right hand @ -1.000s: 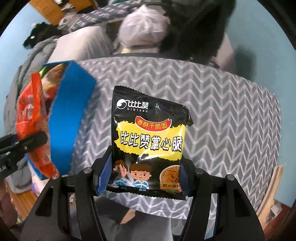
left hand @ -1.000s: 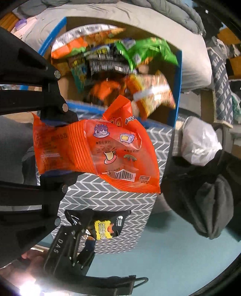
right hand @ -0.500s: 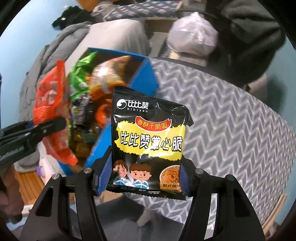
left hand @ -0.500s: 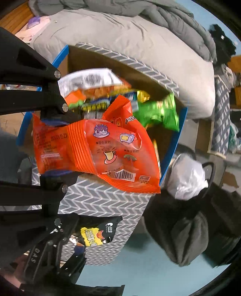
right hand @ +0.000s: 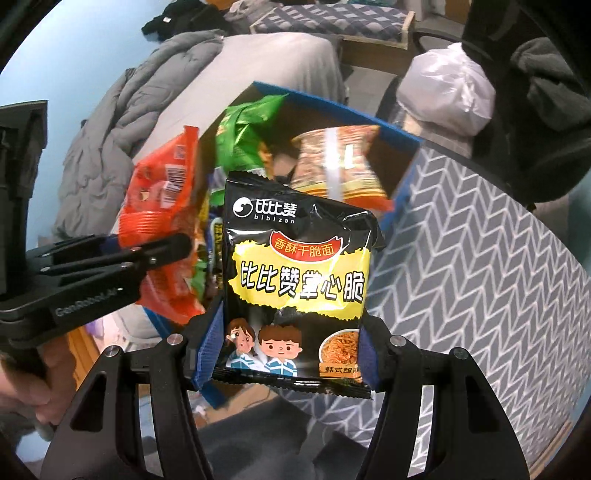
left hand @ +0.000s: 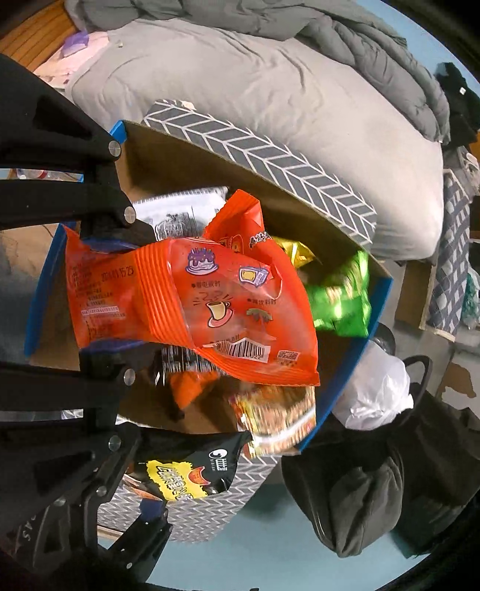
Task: Organize snacks
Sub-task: 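Lower both packets into the box and open both tools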
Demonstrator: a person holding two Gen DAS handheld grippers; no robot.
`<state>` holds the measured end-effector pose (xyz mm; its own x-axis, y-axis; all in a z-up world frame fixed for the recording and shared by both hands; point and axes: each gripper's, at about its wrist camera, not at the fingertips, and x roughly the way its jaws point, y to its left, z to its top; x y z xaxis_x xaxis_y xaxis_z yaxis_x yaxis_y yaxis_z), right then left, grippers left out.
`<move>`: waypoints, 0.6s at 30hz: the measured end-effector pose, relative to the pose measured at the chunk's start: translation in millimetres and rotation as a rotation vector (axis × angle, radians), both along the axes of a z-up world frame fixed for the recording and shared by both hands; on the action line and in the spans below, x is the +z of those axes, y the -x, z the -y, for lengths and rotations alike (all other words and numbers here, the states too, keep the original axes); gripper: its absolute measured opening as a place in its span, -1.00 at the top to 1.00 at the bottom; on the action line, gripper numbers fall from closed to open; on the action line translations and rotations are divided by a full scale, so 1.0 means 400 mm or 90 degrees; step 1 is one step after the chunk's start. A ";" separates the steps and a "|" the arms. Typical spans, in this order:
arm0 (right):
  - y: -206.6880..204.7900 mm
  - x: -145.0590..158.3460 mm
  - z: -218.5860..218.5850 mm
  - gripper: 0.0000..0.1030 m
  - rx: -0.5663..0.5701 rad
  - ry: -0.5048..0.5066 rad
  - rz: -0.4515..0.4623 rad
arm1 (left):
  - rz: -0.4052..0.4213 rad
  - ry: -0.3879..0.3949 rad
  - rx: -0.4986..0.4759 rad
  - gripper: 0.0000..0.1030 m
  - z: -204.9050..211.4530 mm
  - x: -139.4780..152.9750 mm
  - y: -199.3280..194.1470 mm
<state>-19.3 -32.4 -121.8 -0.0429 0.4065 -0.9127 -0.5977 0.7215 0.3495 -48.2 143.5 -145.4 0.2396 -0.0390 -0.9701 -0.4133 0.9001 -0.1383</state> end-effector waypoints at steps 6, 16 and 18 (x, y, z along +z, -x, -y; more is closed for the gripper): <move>0.028 -0.019 -0.049 -0.21 0.027 0.000 -0.009 | -0.010 0.008 0.008 0.28 -0.030 -0.025 0.014; 0.053 -0.055 -0.093 -0.22 0.052 -0.008 -0.045 | -0.017 0.016 0.032 -0.02 -0.054 -0.039 0.029; 0.050 -0.056 -0.095 -0.23 0.049 -0.008 -0.047 | -0.017 0.020 0.036 -0.06 -0.057 -0.040 0.033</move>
<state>-39.4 5.5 -144.1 -0.1418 0.4114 -0.9004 -0.6236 0.6693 0.4040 -61.4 166.3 -161.2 0.2165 -0.0560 -0.9747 -0.4675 0.8705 -0.1538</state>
